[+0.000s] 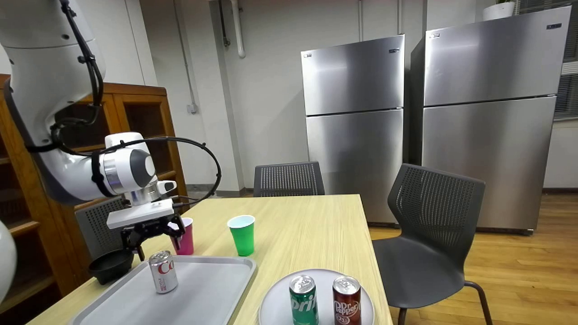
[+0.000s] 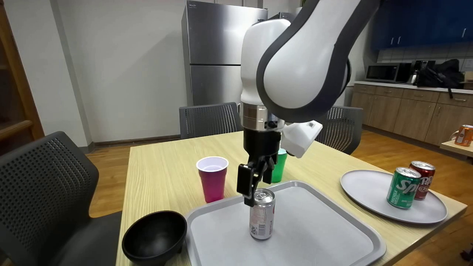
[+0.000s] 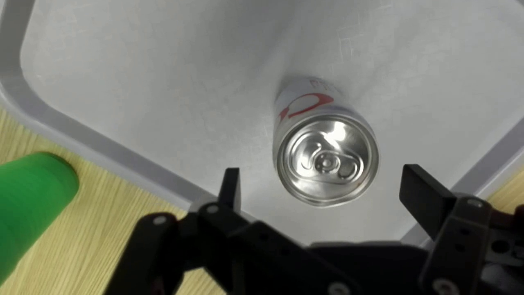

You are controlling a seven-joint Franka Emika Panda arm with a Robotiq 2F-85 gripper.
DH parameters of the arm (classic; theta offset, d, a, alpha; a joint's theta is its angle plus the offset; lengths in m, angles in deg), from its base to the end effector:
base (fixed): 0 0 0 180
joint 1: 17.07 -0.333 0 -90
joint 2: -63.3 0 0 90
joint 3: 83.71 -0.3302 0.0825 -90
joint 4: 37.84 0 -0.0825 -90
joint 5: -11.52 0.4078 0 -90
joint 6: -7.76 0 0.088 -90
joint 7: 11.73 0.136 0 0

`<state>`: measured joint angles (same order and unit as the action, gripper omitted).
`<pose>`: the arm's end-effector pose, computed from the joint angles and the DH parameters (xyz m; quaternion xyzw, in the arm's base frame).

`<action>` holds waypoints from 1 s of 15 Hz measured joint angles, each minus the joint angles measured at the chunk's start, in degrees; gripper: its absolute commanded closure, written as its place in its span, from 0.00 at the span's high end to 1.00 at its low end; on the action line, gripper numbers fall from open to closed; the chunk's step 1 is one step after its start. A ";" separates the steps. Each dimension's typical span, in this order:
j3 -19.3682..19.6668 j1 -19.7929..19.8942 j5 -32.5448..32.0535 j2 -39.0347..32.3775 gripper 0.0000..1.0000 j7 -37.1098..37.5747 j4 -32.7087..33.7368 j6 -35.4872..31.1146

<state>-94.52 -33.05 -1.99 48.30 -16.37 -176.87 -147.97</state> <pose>0.4506 0.2392 0.1692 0.9292 0.3683 0.0241 0.0219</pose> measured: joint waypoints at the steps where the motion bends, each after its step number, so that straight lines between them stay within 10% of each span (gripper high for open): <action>1: 0.00 0.00 0.04 0.78 1.00 0.00 0.00 0.01; 15: 2.16 3.10 0.49 13.27 1.00 3.13 -0.35 1.77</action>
<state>-92.36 -29.95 -1.50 61.57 -13.24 -177.22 -146.21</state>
